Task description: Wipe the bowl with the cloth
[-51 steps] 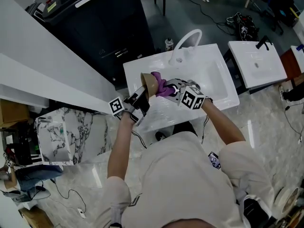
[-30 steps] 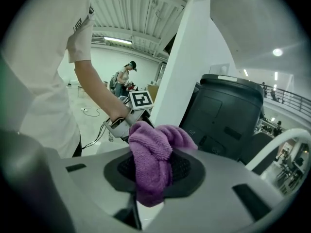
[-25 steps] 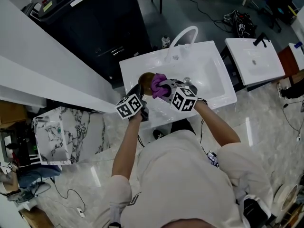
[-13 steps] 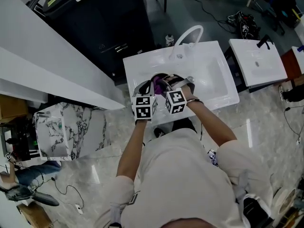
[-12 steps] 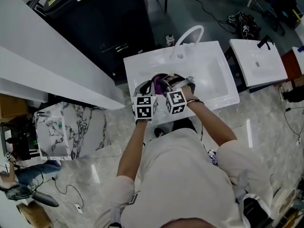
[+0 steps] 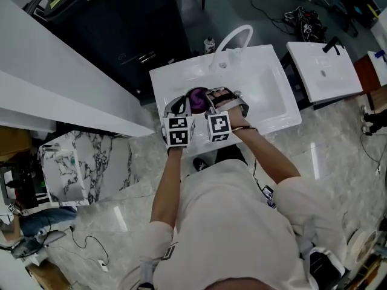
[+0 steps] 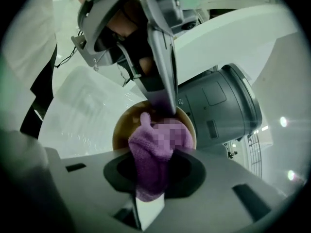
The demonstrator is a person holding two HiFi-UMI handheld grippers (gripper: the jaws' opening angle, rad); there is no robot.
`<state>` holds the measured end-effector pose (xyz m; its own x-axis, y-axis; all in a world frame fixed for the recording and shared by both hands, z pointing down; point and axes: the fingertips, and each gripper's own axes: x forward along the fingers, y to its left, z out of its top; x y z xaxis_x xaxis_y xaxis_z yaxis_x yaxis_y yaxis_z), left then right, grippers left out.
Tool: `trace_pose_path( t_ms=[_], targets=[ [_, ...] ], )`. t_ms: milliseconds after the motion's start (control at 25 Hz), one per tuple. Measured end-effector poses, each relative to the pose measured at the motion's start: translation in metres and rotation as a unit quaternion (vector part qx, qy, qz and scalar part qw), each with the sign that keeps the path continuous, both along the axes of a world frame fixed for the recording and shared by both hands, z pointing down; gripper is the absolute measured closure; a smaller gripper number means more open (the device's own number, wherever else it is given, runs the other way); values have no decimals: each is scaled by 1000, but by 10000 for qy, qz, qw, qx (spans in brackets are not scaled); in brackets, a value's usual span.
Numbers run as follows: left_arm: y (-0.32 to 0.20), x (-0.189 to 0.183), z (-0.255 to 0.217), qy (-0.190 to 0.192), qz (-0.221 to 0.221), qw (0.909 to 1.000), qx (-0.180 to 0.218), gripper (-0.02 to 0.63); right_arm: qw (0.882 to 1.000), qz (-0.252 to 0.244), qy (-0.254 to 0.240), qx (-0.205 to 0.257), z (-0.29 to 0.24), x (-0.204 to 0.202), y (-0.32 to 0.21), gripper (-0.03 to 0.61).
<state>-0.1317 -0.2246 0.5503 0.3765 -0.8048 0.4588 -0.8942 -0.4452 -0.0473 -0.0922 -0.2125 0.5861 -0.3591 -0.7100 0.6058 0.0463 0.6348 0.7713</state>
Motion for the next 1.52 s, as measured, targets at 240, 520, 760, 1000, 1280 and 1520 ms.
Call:
trace_pose_path(
  t_ms=[240, 520, 760, 1000, 1280, 1520],
  targets=[
    [-7, 3, -10, 261, -101, 9996, 51, 594, 9976, -189, -172, -649, 7, -19, 30, 489],
    [-1, 3, -3, 114, 155, 9994, -271, 597, 9960, -355, -615, -546, -5, -31, 17, 488],
    [3, -9, 13, -221, 129, 9988, -414, 597, 9923, 210, -1183, -296, -25, -15, 0, 486],
    [3, -39, 41, -269, -218, 9971, -674, 597, 9813, 872, -1699, -229, -40, 18, -13, 486],
    [8, -49, 56, -68, -463, 9957, -802, 597, 9028, 2314, -3264, -1577, -11, 59, -14, 486],
    [12, -56, 69, 156, -620, 9925, -1043, 597, 8429, 2864, -3936, -2293, 26, 58, 6, 486]
  ],
)
